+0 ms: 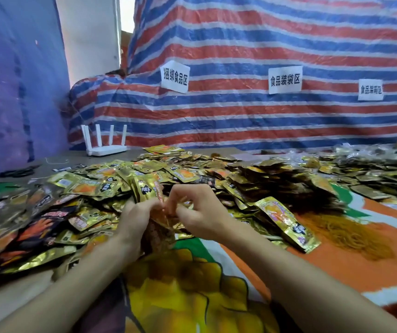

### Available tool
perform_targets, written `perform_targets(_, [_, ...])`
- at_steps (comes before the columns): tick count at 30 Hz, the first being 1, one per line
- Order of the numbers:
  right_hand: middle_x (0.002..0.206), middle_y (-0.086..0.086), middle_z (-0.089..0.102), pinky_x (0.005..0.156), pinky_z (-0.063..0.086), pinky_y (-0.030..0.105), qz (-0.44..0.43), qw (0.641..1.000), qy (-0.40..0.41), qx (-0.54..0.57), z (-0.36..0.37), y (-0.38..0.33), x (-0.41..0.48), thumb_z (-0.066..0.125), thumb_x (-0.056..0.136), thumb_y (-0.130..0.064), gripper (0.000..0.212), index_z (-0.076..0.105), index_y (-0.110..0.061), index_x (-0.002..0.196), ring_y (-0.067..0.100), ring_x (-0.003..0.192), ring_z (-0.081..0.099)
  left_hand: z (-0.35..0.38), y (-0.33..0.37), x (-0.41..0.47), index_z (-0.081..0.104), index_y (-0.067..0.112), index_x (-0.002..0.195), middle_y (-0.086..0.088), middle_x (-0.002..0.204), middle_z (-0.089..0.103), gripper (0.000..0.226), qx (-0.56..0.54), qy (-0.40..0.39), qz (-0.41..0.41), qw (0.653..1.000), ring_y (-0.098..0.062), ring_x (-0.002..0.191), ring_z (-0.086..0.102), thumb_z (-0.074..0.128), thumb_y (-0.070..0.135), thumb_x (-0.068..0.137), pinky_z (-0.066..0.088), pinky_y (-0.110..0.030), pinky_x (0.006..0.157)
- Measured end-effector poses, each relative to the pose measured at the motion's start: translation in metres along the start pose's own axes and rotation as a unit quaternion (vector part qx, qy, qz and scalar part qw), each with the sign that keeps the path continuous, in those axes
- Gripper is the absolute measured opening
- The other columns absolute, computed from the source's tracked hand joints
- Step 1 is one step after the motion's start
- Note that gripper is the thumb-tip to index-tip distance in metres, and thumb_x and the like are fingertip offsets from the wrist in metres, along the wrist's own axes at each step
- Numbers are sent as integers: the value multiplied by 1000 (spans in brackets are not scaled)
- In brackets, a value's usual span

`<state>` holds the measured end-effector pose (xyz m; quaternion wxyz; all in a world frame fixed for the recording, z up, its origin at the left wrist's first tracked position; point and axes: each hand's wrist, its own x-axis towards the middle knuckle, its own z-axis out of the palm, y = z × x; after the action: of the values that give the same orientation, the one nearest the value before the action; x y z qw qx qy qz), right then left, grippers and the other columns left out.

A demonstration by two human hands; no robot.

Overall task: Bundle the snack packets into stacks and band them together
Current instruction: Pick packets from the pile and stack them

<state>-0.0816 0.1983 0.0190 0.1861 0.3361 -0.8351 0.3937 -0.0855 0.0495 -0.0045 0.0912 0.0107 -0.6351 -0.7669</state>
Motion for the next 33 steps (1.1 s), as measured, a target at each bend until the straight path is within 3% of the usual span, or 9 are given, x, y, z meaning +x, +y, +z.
perform_targets(2, [78,0,70,64,54,42,33,995,10,-93,-23,3,-15,53,75,-9,20,67,-22,78,24,74,64,12,-3,-5,63,-2,82,-8,58,67,7,67,-33,71,995,-19,50,65,67,-6,83,49,-22,43])
perform_targets(7, [87,-3,70,72,53,34,275,913,-20,-302,-112,28,-49,58,79,-17,13,68,-25,84,21,82,64,33,-15,-8,59,14,100,-3,79,64,48,158,-156,106,969,-13,69,64,71,-21,70,55,-28,63])
perform_targets(9, [90,1,72,75,57,36,349,868,-41,-351,-148,44,-65,58,80,-12,18,71,-22,86,23,82,66,41,-18,-12,59,12,95,2,73,64,45,152,-167,110,968,-8,65,63,68,-23,70,54,-21,59])
perform_targets(11, [95,5,73,80,59,38,390,830,-52,-394,-178,60,-83,56,81,-9,22,74,-18,90,28,85,67,46,-23,-15,59,4,97,-2,72,64,39,130,-175,107,970,-14,66,63,69,-22,68,53,-27,61])
perform_targets(15, [83,-1,61,66,47,28,434,771,-93,-456,-201,82,-117,55,83,-10,23,69,-20,97,25,80,59,40,-29,-16,61,-4,97,-12,75,61,36,25,-182,60,981,-28,74,59,62,-26,69,52,-40,72])
perform_targets(21, [79,-6,67,59,47,26,424,780,-31,-459,-209,85,-123,65,83,-11,16,73,-25,82,19,76,63,34,-27,-16,64,2,88,-14,73,61,37,-28,-202,38,978,-32,75,60,65,-7,52,53,-40,70])
perform_targets(25, [75,-7,72,70,59,36,424,805,17,-415,-219,75,-115,78,79,-12,12,82,-23,75,16,75,67,33,-29,-14,68,4,85,-14,74,63,33,-29,-202,36,978,-33,76,61,66,-10,55,53,-43,74])
perform_targets(29, [81,-2,75,73,61,40,426,805,34,-411,-226,71,-111,83,77,-13,8,82,-21,76,19,78,69,33,-28,-13,67,1,87,-16,75,61,34,-49,-195,24,979,-35,78,59,66,-14,57,52,-42,72])
perform_targets(33, [72,-1,75,72,62,42,430,814,43,-388,-230,71,-106,86,73,-12,10,81,-21,71,19,74,70,32,-27,-12,66,-3,89,-17,74,60,32,-59,-187,21,980,-35,77,58,65,-19,61,54,-40,68])
